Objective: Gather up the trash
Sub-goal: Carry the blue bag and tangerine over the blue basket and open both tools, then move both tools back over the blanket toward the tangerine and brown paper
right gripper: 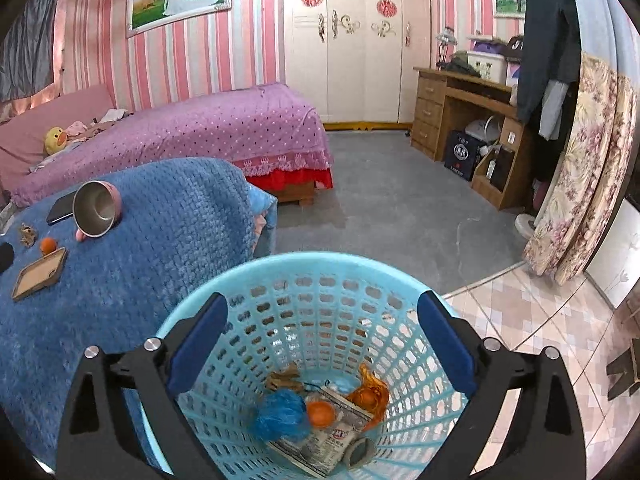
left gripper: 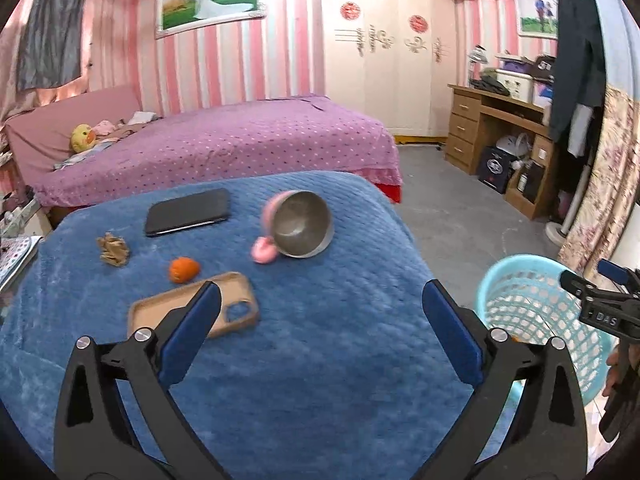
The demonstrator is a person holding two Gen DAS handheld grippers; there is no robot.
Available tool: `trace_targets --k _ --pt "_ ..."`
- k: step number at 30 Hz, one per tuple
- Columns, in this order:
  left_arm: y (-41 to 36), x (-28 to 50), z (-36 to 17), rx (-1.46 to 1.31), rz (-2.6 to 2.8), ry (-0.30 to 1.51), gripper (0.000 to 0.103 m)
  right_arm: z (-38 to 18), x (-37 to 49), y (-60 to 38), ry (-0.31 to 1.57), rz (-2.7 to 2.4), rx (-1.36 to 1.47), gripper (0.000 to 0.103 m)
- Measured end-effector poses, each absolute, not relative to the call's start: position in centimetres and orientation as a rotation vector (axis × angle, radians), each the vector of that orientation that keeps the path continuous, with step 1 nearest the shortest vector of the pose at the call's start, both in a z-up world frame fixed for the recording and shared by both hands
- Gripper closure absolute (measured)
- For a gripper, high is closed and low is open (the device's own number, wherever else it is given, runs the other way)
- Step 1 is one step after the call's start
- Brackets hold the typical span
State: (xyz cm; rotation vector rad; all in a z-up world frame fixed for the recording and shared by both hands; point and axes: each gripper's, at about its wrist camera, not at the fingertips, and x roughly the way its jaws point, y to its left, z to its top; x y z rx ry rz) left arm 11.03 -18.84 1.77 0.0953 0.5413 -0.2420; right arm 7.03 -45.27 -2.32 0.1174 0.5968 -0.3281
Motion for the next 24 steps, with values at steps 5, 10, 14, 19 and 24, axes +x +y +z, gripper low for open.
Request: trace_targets --k 5,10,14,19,24 --pt "-15.5 12.2 1.7 0.075 -0.187 0.533 0.006 -1.5 7.3 -43.4 0.557 -0.324 0.122 0.007" --pt "-13.6 13.0 2.4 0.073 -0.174 0.520 0.006 -0.9 7.9 -41.4 0.540 -0.308 0.102 0.007" --pt "-12.1 13.9 1.9 0.096 -0.175 0.549 0.006 -1.1 8.6 -39.6 0.556 -0.298 0.068 0.007" --pt "-10.5 14.6 1.7 0.111 -0.163 0.569 0.006 -1.2 9.3 -38.0 0.560 -0.285 0.076 0.007" --pt "-8.4 14.9 2.1 0.090 -0.161 0.568 0.006 -0.7 10.4 -35.1 0.533 -0.265 0.081 0.005"
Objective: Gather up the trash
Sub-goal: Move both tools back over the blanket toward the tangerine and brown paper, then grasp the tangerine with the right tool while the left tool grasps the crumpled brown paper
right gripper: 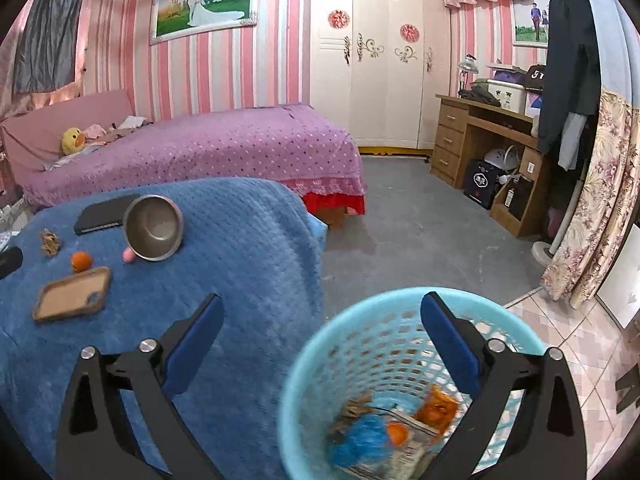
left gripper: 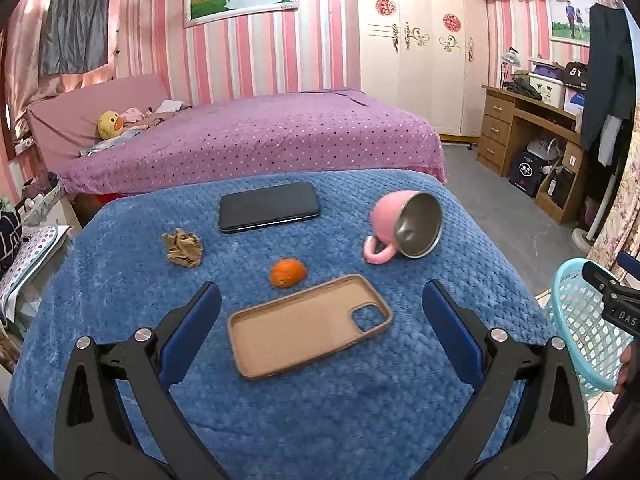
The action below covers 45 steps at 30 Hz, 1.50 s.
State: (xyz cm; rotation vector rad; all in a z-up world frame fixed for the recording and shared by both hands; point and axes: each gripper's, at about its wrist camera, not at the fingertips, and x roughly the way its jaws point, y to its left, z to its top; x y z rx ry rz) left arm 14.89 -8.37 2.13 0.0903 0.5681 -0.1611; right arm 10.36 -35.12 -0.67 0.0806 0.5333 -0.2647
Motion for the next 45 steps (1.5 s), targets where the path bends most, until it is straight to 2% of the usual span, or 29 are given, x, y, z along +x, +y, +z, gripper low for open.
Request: trace_targets --k 15,24,36,38,41,45 --pt "-0.8 18.1 2.2 0.077 -0.044 0.574 0.006 -0.7 14.4 -24.0 0.558 -0.136 -0.086 0.005" --pt "3.2 20.5 0.9 0.100 0.012 0.604 0.006 -1.3 17.9 -17.4 0.585 -0.009 -0.148 0.005" --pt "9.9 23.8 -2.0 -0.022 0.122 0.695 0.006 -3.4 24.6 -9.3 0.673 0.134 -0.196 0.007" --pt "10.0 23.9 -2.1 -0.010 0.128 0.690 0.006 -4.1 25.8 -8.6 0.704 0.151 -0.199 0.013" --pt "10.5 24.3 -2.0 -0.010 0.128 0.683 0.006 -5.1 27.5 -7.6 0.753 0.169 -0.216 0.027" --pt "11.5 25.0 -2.4 -0.016 0.123 0.691 0.006 -6.5 29.1 -7.3 0.824 0.214 -0.193 0.059"
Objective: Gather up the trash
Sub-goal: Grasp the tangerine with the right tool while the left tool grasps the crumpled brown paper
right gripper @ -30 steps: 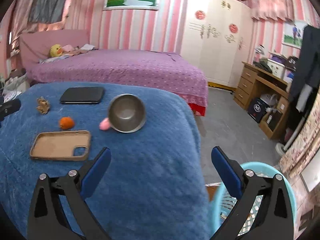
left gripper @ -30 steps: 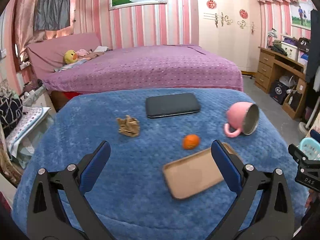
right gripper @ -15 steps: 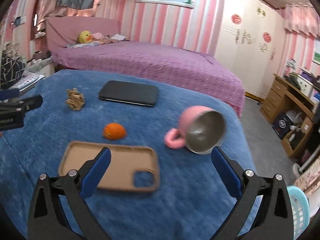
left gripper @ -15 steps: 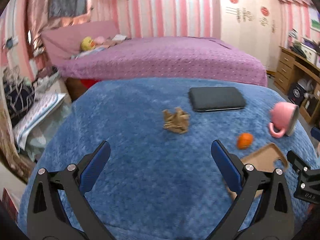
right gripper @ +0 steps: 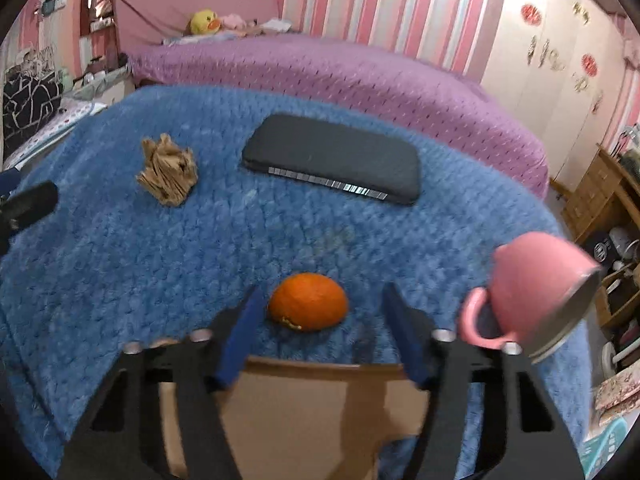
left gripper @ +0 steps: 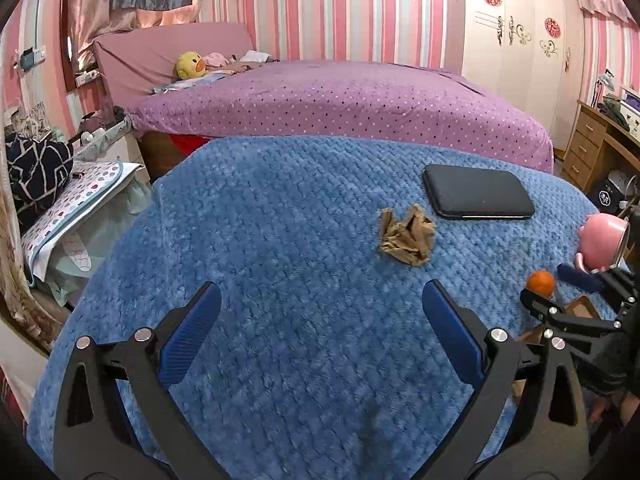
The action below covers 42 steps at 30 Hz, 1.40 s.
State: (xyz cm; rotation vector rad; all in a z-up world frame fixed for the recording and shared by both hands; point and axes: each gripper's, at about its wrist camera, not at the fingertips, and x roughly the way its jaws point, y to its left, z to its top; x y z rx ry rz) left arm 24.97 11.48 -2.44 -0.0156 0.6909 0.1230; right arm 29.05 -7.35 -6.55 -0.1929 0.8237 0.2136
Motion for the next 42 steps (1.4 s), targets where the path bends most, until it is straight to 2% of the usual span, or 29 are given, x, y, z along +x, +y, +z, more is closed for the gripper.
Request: trace_targets --k 3,4,8,15,21,29,32,35,37,42 --pt "12.4 25.5 -2.7 -0.023 0.134 0.696 0.006 -6.1 28.6 -7.5 0.787 0.246 -0.185 0.072" --pt "12.8 25.8 -2.8 -0.037 0.132 0.701 0.006 -5.8 28.3 -7.5 0.768 0.246 -0.190 0.072" --pt "12.7 26.7 -3.0 -0.076 0.118 0.704 0.006 -3.7 26.2 -9.1 0.683 0.227 -0.204 0.073" --pt "9.3 28.7 -3.2 -0.051 0.081 0.689 0.006 -1.9 24.1 -13.9 0.661 0.176 -0.162 0.073" --pt "6.8 30.7 -4.0 -0.014 0.081 0.704 0.006 -1.8 22.1 -17.4 0.667 0.148 -0.130 0.073" --pt "4.8 33.2 -4.9 0.020 0.081 0.739 0.012 -2.7 20.7 -20.1 0.696 0.099 -0.106 0.073" --pt "4.4 34.2 -5.6 0.023 0.069 0.782 0.022 -3.1 20.5 -20.8 0.705 0.073 -0.099 0.073" --pt "4.6 34.9 -6.4 0.004 0.042 0.833 0.046 -3.2 20.4 -20.9 0.704 0.051 -0.106 0.073" --pt "5.0 35.1 -6.5 -0.018 0.041 0.840 0.055 -3.2 20.3 -20.8 0.706 0.039 -0.108 0.073" --pt "5.3 33.9 -6.0 -0.038 0.005 0.805 0.057 -3.0 19.4 -20.0 0.698 0.020 -0.133 0.073"
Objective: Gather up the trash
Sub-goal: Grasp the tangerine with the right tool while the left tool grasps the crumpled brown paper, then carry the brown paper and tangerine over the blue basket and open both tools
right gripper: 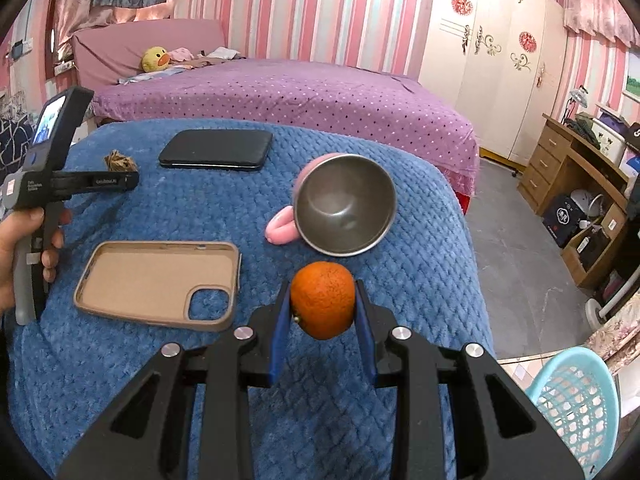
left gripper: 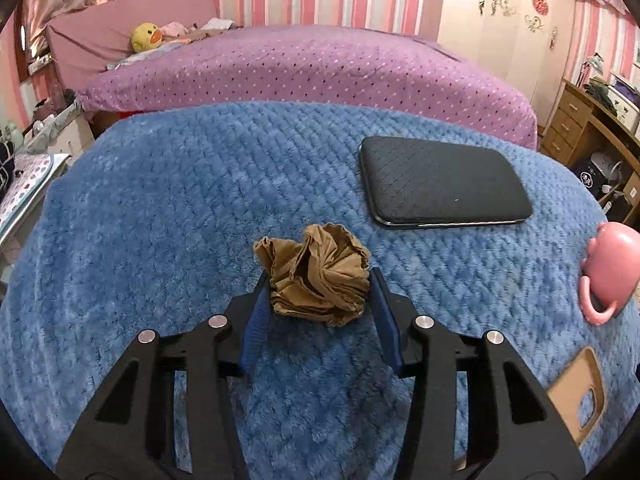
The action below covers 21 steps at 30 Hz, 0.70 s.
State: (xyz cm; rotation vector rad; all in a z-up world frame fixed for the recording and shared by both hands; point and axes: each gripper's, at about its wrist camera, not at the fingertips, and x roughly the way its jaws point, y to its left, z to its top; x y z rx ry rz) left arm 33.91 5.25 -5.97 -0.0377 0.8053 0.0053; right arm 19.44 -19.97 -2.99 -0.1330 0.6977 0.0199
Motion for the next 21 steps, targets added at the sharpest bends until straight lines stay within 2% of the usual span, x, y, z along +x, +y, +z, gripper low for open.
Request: trace_targets --k 13,21 --pt "4.3 25.9 -2.4 -0.065 -0.004 0.742 0.057 -1.1 15.5 -20.1 0.662 0.002 -0.100 0.073" --pt "3.7 20.2 1.2 -0.053 0.027 0.626 0.057 -0.5 13.4 -21.2 0.660 -0.012 -0.104 0.073"
